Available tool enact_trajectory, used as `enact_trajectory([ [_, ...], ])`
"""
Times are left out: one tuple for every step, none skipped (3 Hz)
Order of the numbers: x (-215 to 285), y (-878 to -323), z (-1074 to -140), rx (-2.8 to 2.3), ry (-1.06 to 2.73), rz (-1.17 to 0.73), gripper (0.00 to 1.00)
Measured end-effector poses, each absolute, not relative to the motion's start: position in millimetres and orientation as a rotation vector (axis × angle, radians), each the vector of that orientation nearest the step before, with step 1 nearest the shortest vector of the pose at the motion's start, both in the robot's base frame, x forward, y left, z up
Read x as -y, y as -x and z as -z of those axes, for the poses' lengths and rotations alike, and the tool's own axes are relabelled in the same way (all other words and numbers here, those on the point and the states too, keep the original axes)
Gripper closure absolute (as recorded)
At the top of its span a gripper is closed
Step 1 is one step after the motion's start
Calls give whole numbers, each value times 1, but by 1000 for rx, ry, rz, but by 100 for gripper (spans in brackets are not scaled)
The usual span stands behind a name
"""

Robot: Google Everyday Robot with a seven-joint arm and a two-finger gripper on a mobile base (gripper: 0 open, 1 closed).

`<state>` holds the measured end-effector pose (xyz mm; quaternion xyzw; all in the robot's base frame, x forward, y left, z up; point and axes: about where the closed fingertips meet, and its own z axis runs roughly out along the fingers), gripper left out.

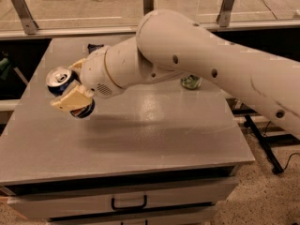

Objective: Move pepsi can near rxbar blueberry

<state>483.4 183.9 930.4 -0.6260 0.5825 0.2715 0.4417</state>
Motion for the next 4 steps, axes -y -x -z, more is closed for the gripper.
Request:
enact_trajectory([
  [-182,-483,-931,-1448,1552,-669,100],
  [-182,-483,-931,-1448,1553,-668,100],
  [-181,-498,-936,-1416,1552,-628,100],
  [-169,-551,-943,-1375,1519,-574,100],
])
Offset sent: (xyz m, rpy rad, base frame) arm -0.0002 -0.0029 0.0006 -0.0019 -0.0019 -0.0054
